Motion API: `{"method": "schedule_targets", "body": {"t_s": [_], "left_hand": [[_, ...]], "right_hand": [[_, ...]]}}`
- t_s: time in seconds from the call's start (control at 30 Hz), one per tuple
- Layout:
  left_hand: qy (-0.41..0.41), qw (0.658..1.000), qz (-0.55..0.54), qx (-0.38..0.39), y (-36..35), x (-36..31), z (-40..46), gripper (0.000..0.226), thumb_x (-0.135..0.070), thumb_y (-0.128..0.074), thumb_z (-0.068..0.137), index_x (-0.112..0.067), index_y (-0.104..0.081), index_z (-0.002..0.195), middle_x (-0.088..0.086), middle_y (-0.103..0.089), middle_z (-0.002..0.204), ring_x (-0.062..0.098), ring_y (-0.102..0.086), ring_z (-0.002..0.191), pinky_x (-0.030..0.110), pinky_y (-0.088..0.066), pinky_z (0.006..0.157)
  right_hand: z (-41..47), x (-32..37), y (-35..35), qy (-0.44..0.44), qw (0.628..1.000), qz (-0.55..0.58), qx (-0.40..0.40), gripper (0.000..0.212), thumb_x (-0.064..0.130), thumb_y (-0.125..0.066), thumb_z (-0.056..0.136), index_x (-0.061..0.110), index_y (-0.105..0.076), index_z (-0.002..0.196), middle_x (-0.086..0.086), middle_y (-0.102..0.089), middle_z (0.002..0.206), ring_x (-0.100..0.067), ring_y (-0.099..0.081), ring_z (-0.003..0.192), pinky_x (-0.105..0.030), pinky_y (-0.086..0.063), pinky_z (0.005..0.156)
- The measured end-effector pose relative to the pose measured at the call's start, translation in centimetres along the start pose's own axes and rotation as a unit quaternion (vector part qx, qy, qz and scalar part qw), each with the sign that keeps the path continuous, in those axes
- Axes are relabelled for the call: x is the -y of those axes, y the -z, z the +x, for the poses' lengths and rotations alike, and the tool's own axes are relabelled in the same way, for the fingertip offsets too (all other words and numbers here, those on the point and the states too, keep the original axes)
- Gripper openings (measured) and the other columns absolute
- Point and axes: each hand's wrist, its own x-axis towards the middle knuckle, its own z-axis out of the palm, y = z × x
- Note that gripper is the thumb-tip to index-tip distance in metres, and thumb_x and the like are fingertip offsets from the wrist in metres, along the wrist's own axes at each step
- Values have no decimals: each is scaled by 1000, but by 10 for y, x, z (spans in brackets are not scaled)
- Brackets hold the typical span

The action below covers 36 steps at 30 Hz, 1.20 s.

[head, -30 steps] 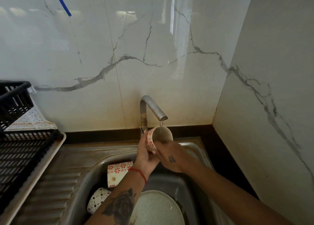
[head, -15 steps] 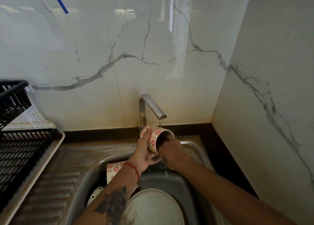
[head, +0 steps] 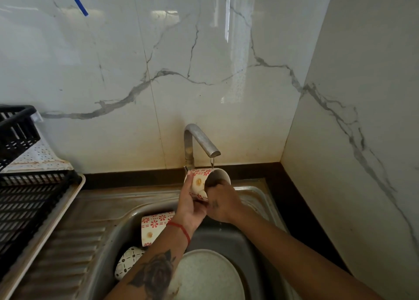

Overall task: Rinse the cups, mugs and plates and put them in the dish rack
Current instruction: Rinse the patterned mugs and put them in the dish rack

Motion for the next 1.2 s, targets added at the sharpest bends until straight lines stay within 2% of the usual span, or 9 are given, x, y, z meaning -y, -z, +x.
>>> {"method": "schedule_targets", "body": {"t_s": [0.1, 0.27, 0.47, 0.53, 0.63, 0.8, 0.97, 1.07, 1.2], "left_hand": [[3, 999, 35, -19, 4, -3, 2, 71, -45, -76, 64, -11, -59, 123, 20, -69, 110, 35, -65, 103, 47, -58, 74], [15, 990, 135, -24, 7, -15, 2, 71, -56, -73, 61, -10, -58, 114, 21, -69, 103, 35, -65, 100, 44, -57, 69], [16, 999, -10, 26, 4, -2, -2, 79, -62, -68, 67, -11, -56, 126, 20, -68, 113, 34, -67, 102, 45, -56, 87], [18, 1000, -11, 18, -1, -5, -1, 74, -57, -70, 70, -11, -56, 126, 19, -71, 102, 31, -72, 82, 37, -60, 60], [14, 998, 51, 17, -2, -5, -2, 73, -56, -71, 70, -11, -58, 127, 19, -68, 115, 33, -68, 98, 44, -58, 78], [25, 999, 20, 30, 0, -3, 1, 78, -54, -71, 70, -10, -51, 132, 21, -63, 122, 34, -65, 105, 46, -51, 94], [26, 997, 68, 22, 4, -9, -1, 80, -61, -67, 67, -10, -56, 127, 19, -69, 110, 35, -69, 94, 49, -55, 80], [42, 994, 88, 51, 8, -6, -6, 84, -70, -60, 67, -11, -56, 127, 21, -68, 112, 34, -71, 90, 44, -58, 66], [25, 998, 7, 52, 2, 0, -6, 79, -61, -67, 72, -9, -56, 130, 21, -59, 129, 34, -58, 119, 46, -41, 107]], "right_hand": [[-6, 1, 4, 22, 981, 168, 93, 53, 11, -55, 92, 9, -39, 142, -13, -50, 138, -27, -47, 126, -32, -44, 100], [-13, -26, 7, 165, 957, -238, 7, 59, 18, -53, 95, 9, -28, 148, -12, -29, 154, -29, -23, 143, -36, -16, 117], [-12, 5, 13, 74, 980, 184, -21, 39, 22, -51, 97, 6, -49, 133, -14, -57, 129, -28, -54, 119, -36, -46, 99], [-12, -1, 12, 88, 990, 99, 39, 54, 36, -46, 98, 12, -34, 146, -11, -44, 145, -26, -43, 131, -40, -40, 107], [-9, -19, 12, 84, 990, -106, 36, 68, 53, -39, 96, 23, -16, 153, -2, -22, 157, -21, -14, 146, -38, -15, 120], [-13, -1, 7, 54, 978, 194, 54, 54, 41, -42, 99, 12, -39, 144, -11, -45, 144, -25, -40, 133, -39, -35, 111], [-17, -25, 11, 170, 978, -118, 4, 60, 39, -43, 99, 15, -25, 151, -6, -29, 155, -21, -21, 144, -31, -10, 118], [-15, -18, 16, 143, 986, 12, -85, 44, 30, -48, 98, 8, -49, 137, -12, -50, 140, -25, -43, 131, -32, -30, 111], [-10, 2, 5, 86, 981, 118, -125, 36, 37, -47, 98, 10, -59, 120, -10, -64, 117, -22, -61, 104, -31, -50, 90]]}}
